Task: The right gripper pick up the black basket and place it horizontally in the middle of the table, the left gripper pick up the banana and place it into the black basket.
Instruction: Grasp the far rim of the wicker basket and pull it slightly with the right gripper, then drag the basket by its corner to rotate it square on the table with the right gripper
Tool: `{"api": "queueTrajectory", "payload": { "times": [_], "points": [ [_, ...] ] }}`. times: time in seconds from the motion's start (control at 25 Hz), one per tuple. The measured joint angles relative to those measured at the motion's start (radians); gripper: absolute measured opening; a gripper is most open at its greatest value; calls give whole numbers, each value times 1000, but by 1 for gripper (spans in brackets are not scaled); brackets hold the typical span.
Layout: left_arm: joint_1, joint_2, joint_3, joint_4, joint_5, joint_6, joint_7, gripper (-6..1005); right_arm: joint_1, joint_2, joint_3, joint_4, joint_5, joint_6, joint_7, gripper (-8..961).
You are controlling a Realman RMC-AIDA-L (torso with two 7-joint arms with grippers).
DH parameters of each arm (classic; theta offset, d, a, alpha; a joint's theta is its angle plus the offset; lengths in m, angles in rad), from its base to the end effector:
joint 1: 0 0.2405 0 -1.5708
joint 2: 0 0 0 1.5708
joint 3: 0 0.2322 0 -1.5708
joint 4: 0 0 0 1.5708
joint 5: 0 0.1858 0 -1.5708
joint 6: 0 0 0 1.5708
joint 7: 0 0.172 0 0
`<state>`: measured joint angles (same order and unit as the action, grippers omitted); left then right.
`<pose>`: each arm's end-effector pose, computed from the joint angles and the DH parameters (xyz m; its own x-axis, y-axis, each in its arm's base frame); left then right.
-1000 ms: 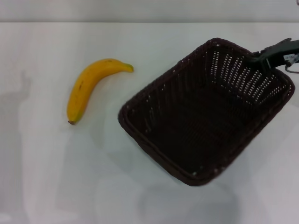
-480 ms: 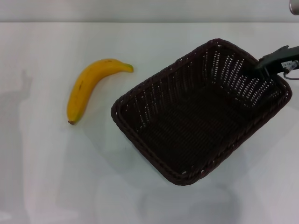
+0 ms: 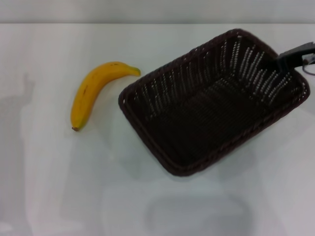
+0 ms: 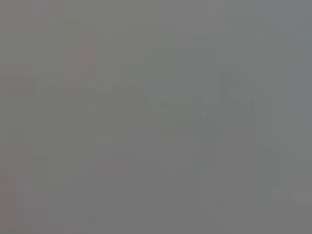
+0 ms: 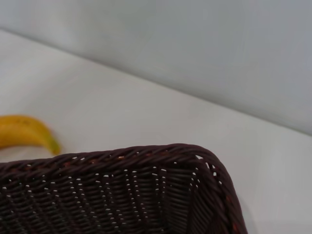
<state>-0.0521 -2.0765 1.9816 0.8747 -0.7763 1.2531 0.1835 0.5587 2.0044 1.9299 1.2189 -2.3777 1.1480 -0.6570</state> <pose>-0.2450 0.2959 0.0984 0.6009 -0.4510 0.6599 0.7831 0.1664 -0.5993 0.1973 0.3909 0.0333 0.7311 -0.6311 -0.2592 -0.6529 -0.5370 -0.5342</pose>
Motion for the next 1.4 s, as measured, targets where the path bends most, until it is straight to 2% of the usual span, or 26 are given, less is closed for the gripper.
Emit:
{"api": "queueTrajectory", "payload": {
  "times": [0.2,0.4,0.8,1.2,1.4],
  "points": [
    [0,1,0,1,0,0,-25,818,-2,-2,5,88,-72,39,98,190],
    [0,2,0,2,2,0,-29,817,-4,-2,72,128,-78,99,171,181],
    [-5,1,-8,4,-1,-22,-41,814,-72,4,119,229,47,104,310,173],
    [-17,2,-9,-1,-3,-24,-52,811,-113,6,121,226,147,69,353,174],
    [-19,3,-10,-2,-4,-26,-53,810,-156,6,115,226,216,37,369,180]
  ]
}}
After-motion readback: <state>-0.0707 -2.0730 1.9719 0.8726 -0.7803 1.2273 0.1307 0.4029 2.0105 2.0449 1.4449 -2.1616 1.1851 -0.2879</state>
